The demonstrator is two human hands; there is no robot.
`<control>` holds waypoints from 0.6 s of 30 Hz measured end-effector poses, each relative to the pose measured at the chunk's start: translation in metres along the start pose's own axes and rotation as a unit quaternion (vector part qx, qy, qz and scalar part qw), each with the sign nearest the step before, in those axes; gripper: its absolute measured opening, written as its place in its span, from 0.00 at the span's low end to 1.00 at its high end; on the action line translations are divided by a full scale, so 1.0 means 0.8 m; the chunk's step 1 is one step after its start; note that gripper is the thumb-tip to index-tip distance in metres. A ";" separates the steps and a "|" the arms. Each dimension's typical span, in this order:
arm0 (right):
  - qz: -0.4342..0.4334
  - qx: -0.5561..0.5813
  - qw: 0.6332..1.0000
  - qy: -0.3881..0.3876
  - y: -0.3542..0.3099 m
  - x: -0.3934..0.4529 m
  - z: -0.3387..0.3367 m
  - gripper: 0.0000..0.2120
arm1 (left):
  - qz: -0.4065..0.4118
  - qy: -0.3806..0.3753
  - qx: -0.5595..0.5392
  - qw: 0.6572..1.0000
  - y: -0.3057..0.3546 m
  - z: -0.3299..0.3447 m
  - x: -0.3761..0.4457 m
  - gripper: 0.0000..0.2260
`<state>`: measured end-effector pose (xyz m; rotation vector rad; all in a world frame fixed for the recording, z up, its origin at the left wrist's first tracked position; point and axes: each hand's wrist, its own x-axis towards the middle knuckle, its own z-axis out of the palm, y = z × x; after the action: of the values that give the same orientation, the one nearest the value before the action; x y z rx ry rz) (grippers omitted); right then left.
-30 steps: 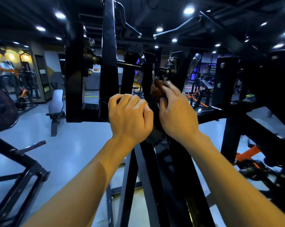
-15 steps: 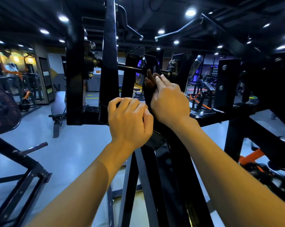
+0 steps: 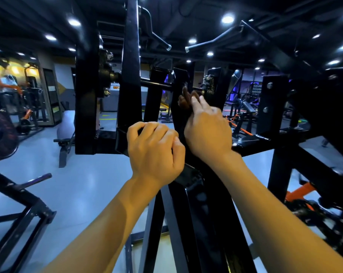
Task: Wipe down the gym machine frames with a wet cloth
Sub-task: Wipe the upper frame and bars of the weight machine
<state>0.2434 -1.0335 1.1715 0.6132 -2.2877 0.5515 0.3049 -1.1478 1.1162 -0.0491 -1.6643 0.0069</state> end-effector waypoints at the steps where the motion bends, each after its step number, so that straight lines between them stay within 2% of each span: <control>1: 0.004 -0.018 1.000 0.007 0.001 -0.017 0.000 0.27 | 0.001 0.004 0.000 1.000 -0.001 0.001 0.001 0.15; 3: 0.012 -0.024 1.000 0.005 0.003 -0.029 0.001 0.28 | 0.002 0.012 -0.001 1.000 -0.001 0.003 0.000 0.15; 8: 0.006 0.040 0.999 -0.014 -0.003 0.044 0.004 0.27 | 0.006 0.023 -0.014 1.000 -0.002 0.004 0.001 0.15; 15: -0.040 0.024 0.999 0.021 0.010 -0.036 -0.005 0.26 | -0.001 0.025 -0.013 1.000 0.001 0.004 0.000 0.15; 18: -0.041 0.043 0.998 0.011 0.008 0.013 0.000 0.26 | 0.000 0.030 -0.012 0.999 -0.003 0.005 0.003 0.15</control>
<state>0.2333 -1.0312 1.1777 0.7364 -2.2157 0.6165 0.3009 -1.1497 1.1180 -0.0663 -1.6040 -0.0146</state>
